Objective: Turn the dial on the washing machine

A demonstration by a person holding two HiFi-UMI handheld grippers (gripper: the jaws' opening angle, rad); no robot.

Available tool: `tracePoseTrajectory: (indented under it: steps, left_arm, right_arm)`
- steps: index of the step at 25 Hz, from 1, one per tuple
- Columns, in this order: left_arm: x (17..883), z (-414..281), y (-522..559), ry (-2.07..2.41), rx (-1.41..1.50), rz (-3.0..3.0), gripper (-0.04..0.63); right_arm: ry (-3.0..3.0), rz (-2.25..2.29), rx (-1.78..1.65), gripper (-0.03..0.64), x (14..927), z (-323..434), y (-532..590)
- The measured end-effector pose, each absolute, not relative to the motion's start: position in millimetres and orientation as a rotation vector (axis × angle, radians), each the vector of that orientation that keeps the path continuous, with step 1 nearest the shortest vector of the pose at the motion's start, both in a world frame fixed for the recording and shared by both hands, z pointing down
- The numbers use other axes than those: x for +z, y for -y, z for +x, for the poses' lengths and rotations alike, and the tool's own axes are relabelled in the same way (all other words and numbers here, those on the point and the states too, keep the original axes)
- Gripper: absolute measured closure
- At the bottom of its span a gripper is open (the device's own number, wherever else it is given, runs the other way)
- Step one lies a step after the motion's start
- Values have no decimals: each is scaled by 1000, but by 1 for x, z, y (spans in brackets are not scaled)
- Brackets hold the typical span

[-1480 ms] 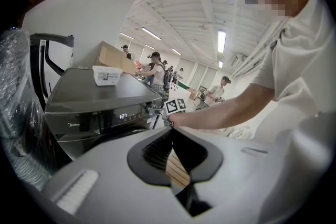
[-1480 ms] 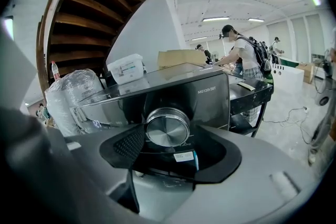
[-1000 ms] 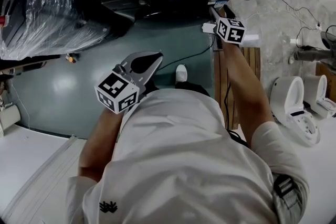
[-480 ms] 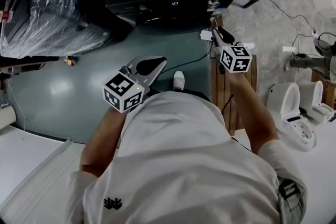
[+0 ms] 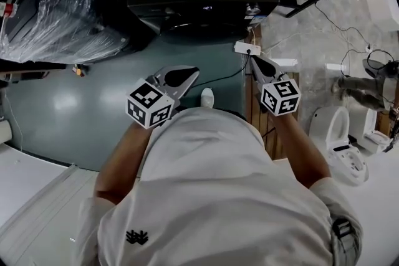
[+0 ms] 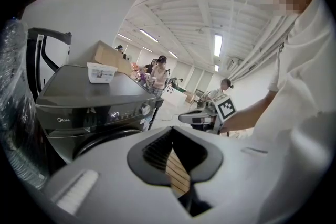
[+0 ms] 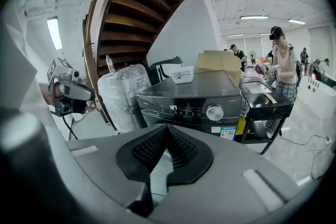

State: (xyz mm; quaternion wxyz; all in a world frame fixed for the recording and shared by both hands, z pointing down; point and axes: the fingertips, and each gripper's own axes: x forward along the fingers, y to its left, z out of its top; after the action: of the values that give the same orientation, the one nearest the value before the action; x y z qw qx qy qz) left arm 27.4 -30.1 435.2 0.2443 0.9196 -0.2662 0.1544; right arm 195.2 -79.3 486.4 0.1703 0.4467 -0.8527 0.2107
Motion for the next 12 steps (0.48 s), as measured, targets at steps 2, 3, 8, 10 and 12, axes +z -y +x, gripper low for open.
tracePoseTrajectory:
  steps: [2, 3, 8, 10, 12]
  left_arm:
    - [436, 26, 33, 745, 423, 2505, 541]
    - [436, 25, 34, 754, 420, 2502, 541]
    - [435, 22, 36, 767, 413, 2501, 541]
    - [435, 21, 37, 772, 413, 2498, 541]
    - [435, 21, 37, 774, 411, 2494, 541]
  right_arm:
    - [2429, 1253, 586, 615, 481, 192, 72]
    - [2433, 1243, 579, 615, 478, 190, 69]
    - [2460, 1216, 561, 615, 469, 181, 58]
    - [2467, 1217, 558, 615, 467, 179, 58]
    - [2473, 1216, 556, 615, 465, 179, 59]
